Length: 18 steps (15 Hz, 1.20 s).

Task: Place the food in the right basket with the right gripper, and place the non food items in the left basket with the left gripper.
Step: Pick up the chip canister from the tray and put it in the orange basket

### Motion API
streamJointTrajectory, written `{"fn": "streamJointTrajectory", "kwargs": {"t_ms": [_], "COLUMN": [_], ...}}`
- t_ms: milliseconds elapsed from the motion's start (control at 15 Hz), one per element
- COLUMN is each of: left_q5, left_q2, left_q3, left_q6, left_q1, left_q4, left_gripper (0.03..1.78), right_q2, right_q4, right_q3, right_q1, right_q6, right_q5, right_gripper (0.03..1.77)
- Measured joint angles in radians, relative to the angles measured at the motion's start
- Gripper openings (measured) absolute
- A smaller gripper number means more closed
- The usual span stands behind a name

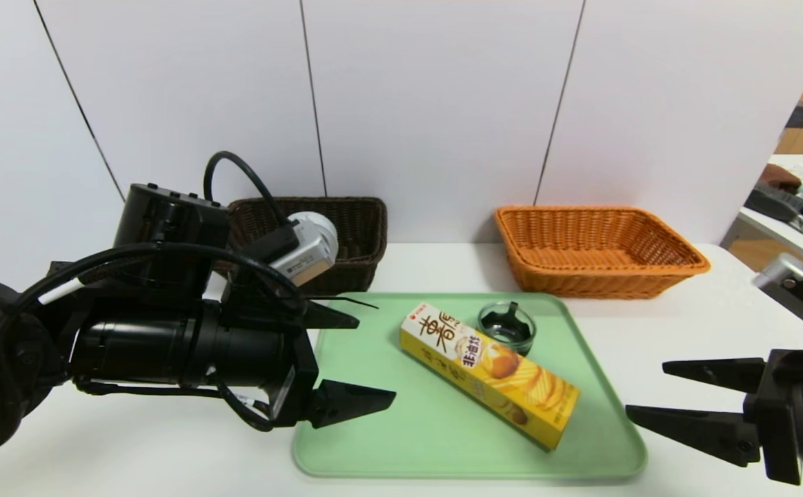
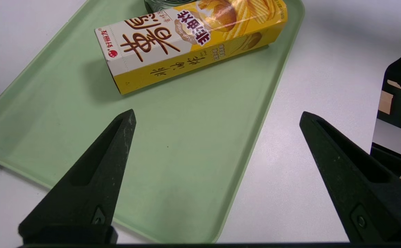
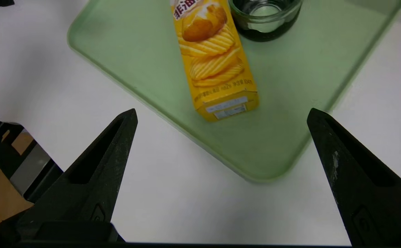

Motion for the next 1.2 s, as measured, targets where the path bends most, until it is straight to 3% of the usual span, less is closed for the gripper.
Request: {"fn": "streamJointTrajectory", "kwargs": {"t_ms": [200,467,733,1200], "left_q5": [-0.001,0.001,0.001,0.001], "left_q2": [-0.001,-0.010,-0.014,-0.014], "left_q3": [0.000,-0.001,-0.001,-0.002], "left_q6": [0.000,-0.001,-0.002,-0.004], "left_q1": [-0.001,0.000,0.002,0.002], "left_q4": [0.000,0.000,0.000,0.000], "left_gripper": [1.69,1.69,1.69,1.69], "right_q2": [0.072,0.167,0.264,0.397], "right_q4": [0.014,0.091,0.251,0.512], "right_q3": [-0.072,-0.177,-0.335,-0.546], "right_q1": [0.049,0.101,0.134,0.231], "right_q6": [0.002,0.001,-0.011,-0.050], "right_q5": [-0.018,-0.078,-0.115,-0.248], "right_gripper": [1.70,1.70,1.70,1.70]}}
